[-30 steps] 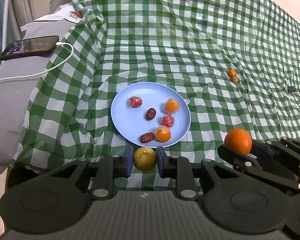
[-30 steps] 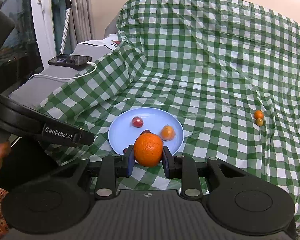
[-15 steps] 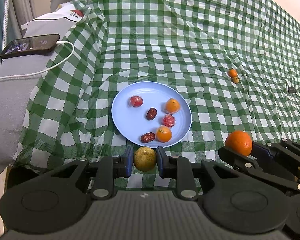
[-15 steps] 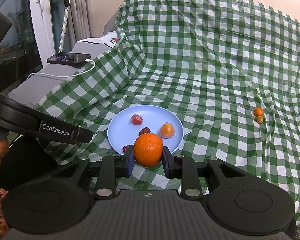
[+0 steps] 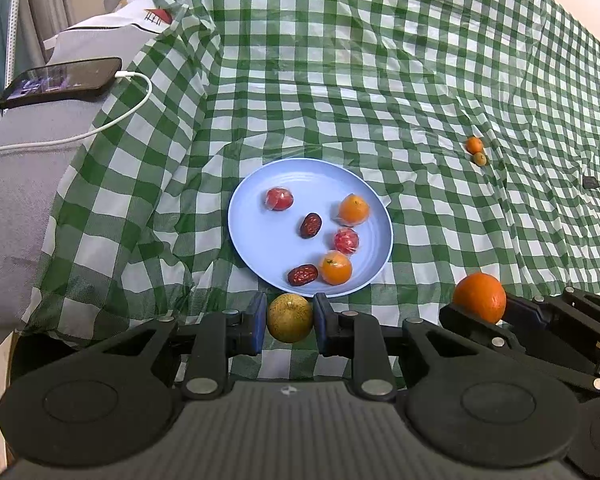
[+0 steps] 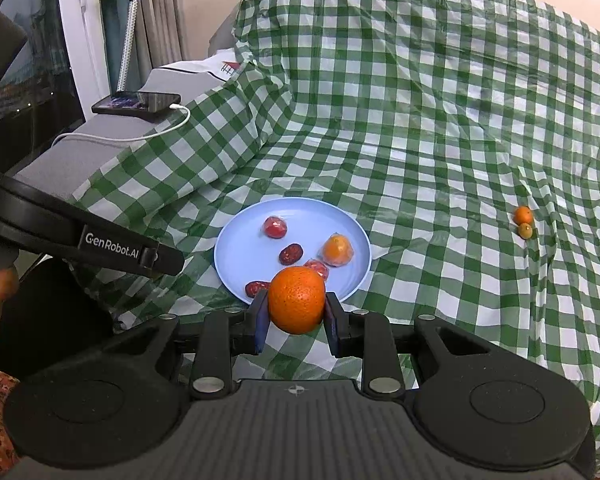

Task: Organize fruits
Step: 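Carry the yellow fruit and orange over the blue plate with both tools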

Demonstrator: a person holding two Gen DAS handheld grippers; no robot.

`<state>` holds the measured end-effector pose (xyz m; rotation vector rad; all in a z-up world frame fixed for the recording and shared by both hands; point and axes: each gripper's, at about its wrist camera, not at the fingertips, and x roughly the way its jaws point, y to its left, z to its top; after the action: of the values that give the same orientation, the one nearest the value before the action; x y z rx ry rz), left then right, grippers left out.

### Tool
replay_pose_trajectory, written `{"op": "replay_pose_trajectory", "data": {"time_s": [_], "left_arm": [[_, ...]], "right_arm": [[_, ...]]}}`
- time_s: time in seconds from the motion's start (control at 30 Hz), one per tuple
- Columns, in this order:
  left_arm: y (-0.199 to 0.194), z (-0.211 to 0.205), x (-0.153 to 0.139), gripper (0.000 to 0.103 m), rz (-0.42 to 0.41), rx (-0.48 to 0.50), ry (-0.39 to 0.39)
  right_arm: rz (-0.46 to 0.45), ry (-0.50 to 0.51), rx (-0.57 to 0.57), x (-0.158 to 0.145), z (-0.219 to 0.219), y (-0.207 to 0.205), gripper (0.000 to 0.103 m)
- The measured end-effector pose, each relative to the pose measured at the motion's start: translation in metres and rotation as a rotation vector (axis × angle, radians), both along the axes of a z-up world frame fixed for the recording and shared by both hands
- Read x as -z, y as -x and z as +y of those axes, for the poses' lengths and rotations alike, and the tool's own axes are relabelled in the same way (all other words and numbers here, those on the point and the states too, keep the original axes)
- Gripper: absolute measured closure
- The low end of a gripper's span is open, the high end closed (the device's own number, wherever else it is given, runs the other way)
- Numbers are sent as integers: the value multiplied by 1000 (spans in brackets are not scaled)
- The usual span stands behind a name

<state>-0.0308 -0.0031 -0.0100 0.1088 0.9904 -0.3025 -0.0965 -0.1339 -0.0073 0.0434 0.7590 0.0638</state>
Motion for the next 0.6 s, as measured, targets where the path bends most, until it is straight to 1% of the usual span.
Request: {"op": "replay_pose_trajectory", "data": {"time_s": [0.27,0.6], "left_arm": [[-23,0,6,76,18,-20,-8],[-80,-12,17,76,22,-43,-14]], "right_arm": [[31,0,-3,8,-4,-16,73],[42,-6,18,21,-11,-66,73]]}}
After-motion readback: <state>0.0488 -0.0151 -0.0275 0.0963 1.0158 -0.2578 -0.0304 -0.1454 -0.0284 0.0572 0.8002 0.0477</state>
